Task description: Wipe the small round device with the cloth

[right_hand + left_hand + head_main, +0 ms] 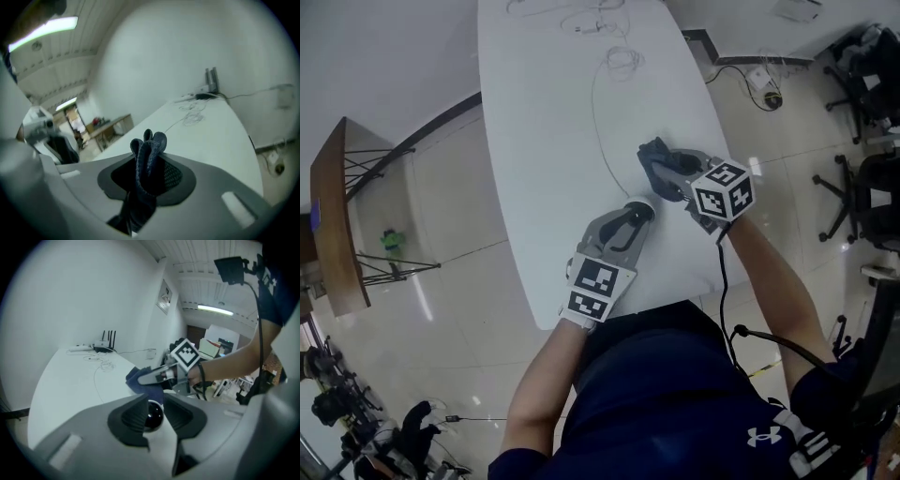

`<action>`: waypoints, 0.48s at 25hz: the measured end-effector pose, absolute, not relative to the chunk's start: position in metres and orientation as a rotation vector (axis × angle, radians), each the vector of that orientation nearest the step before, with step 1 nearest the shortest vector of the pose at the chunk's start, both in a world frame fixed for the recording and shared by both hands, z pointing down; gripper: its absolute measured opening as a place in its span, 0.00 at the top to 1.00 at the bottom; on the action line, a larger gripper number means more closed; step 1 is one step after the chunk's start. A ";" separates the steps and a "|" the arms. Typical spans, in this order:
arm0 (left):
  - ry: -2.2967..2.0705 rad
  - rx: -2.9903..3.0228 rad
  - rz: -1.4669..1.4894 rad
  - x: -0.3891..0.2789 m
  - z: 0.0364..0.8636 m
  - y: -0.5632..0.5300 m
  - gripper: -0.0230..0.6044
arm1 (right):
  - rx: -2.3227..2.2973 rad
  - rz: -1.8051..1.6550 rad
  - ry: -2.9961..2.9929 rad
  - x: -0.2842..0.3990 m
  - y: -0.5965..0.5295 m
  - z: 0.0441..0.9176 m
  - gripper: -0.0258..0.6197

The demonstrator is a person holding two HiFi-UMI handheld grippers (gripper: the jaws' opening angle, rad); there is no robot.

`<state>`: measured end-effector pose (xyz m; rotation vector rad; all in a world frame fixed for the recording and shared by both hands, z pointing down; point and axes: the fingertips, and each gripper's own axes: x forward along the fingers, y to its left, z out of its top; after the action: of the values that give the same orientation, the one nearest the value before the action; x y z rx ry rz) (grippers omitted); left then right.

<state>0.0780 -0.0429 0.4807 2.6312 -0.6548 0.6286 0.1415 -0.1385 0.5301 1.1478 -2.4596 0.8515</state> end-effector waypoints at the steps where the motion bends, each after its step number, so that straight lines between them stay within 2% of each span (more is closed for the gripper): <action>1: -0.618 2.643 0.626 0.078 0.477 -0.046 0.81 | 1.274 0.939 -2.512 0.152 -0.137 0.505 0.81; 6: -0.332 2.709 0.740 0.081 0.474 -0.055 0.82 | 1.808 1.190 -2.599 0.169 -0.088 0.431 0.81; 12: -0.067 2.745 0.946 0.085 0.496 -0.050 0.85 | 1.968 1.196 -2.457 0.136 -0.051 0.471 0.81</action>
<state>0.0853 -0.0497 0.4956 2.7449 -0.0673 0.9456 0.1363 -0.0507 0.4713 1.9677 -2.4573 1.1964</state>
